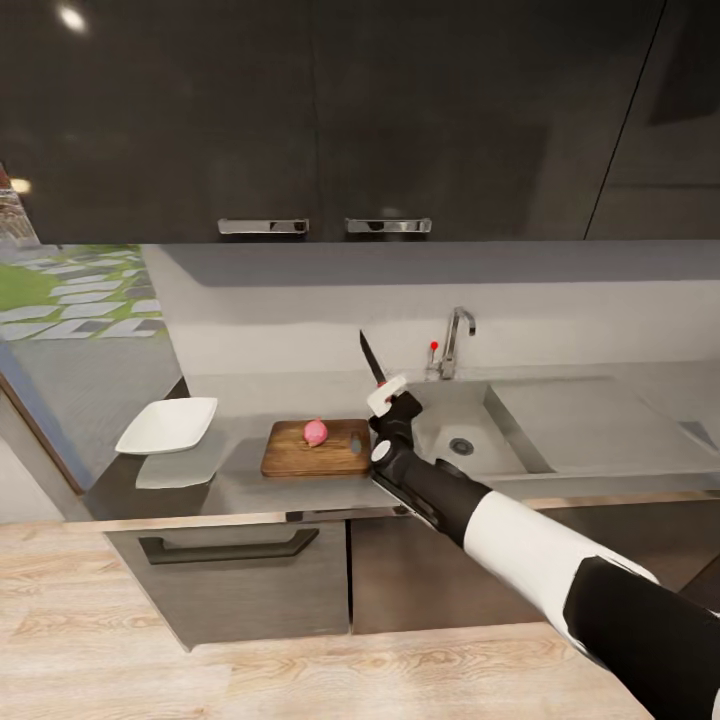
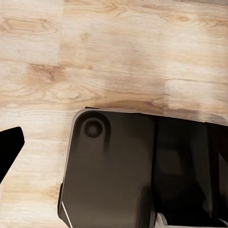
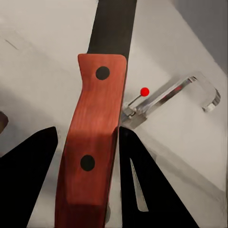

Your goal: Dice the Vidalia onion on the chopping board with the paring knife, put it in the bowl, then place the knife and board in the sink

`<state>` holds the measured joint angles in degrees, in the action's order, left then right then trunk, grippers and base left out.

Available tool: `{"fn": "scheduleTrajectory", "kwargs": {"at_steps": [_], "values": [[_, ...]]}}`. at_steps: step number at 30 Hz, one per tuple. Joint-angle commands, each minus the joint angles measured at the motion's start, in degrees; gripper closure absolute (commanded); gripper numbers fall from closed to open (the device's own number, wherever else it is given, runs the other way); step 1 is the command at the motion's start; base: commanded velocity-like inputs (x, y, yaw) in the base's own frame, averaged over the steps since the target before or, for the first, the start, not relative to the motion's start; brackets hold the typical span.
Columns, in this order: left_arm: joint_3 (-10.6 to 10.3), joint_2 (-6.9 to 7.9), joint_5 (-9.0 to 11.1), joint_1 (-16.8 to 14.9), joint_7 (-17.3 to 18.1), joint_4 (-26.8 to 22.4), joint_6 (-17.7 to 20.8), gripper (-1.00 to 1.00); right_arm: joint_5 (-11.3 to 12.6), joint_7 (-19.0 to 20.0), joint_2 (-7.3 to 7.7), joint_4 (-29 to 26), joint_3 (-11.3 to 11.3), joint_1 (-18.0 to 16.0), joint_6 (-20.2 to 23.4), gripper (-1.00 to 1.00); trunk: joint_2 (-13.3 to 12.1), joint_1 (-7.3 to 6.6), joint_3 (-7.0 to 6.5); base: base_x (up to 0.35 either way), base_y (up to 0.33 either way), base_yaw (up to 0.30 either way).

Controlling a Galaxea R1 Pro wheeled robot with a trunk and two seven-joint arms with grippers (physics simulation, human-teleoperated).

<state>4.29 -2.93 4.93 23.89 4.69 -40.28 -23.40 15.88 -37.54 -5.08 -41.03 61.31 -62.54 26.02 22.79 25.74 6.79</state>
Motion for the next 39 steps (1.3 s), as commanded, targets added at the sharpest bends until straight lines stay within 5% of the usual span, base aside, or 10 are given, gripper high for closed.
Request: {"fn": "scheduleTrajectory", "kwargs": {"at_steps": [1, 6, 15, 21, 39], "values": [[0.20, -0.05, 0.51, 0.02, 0.49, -0.07, 0.02, -1.00, 0.37, -0.45, 0.01, -0.02, 1.13, -0.13, 0.38, 1.00, 0.13, 0.04, 0.12, 0.000, 0.000, 0.000], [0.20, -0.05, 0.52, 0.02, 0.49, -0.06, 0.02, -1.00, 0.59, -0.44, -0.02, 0.02, 6.59, -0.11, 0.50, 1.00, 0.13, 0.04, 0.12, 0.000, 0.000, 0.000], [0.20, -0.03, 0.52, 0.02, 0.49, -0.09, 0.02, -1.00, 0.74, -0.20, -0.28, -0.01, 8.71, 0.41, 0.52, 1.00, 0.13, 0.04, 0.12, 0.004, 0.002, 0.000], [0.20, 0.01, 0.52, 0.02, 0.49, -0.22, 0.02, -1.00, 0.73, 4.44, -0.45, -0.01, 11.64, 0.97, 0.60, 1.00, 0.13, 0.04, 0.12, 0.141, 0.103, 0.000], [0.20, -0.01, 0.52, 0.02, 0.49, -0.17, 0.02, -1.00, 0.73, 11.27, -0.37, -0.01, 12.51, 1.01, 3.31, 1.00, 0.13, 0.04, 0.12, 0.069, 0.052, 0.000]]}}
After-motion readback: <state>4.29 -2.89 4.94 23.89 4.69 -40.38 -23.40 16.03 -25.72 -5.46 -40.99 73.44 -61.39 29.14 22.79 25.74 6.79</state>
